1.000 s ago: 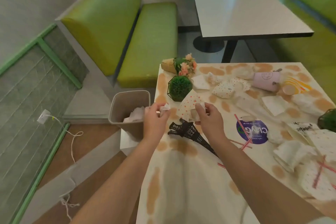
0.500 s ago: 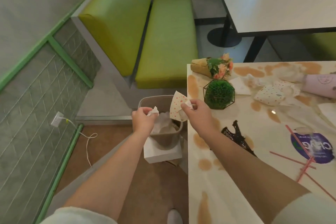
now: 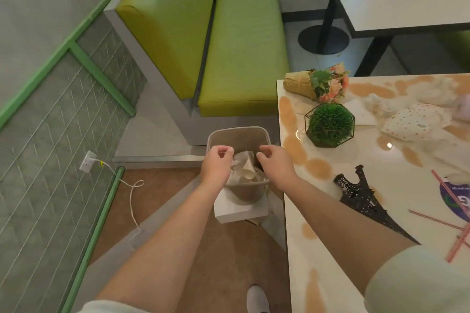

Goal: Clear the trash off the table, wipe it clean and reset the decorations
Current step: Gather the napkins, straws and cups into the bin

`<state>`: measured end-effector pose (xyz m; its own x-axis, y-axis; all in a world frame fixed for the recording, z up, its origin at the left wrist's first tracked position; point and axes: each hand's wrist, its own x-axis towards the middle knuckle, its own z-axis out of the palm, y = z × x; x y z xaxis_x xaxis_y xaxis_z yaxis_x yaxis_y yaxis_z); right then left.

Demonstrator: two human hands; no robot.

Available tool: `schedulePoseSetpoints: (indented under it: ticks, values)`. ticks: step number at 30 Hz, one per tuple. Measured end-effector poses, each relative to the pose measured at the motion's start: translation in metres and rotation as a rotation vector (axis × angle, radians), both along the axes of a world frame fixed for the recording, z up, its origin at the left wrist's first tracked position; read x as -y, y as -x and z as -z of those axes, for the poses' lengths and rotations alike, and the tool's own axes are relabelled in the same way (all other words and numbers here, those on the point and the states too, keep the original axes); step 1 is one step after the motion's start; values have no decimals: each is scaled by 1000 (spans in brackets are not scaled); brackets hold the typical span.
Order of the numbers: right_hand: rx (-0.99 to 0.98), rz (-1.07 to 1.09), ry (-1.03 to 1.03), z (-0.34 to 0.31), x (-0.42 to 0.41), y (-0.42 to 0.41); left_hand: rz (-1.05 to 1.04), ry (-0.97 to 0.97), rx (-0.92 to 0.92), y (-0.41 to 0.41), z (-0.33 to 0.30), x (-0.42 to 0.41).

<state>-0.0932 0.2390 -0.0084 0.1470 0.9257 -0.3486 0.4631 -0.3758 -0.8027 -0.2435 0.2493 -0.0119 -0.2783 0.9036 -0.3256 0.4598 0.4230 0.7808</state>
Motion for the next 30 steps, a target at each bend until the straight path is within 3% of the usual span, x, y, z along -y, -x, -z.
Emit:
schedulePoseSetpoints:
  ticks: [9, 17, 30]
  values:
    - [-181, 125, -95, -31, 34, -55, 118, -20, 16, -56, -24, 22]
    - [-197, 262, -118, -51, 104, -148, 279, -94, 19, -155, -50, 75]
    - [3, 351, 2, -19, 239, -300, 538, -25, 32, -299, -26, 183]
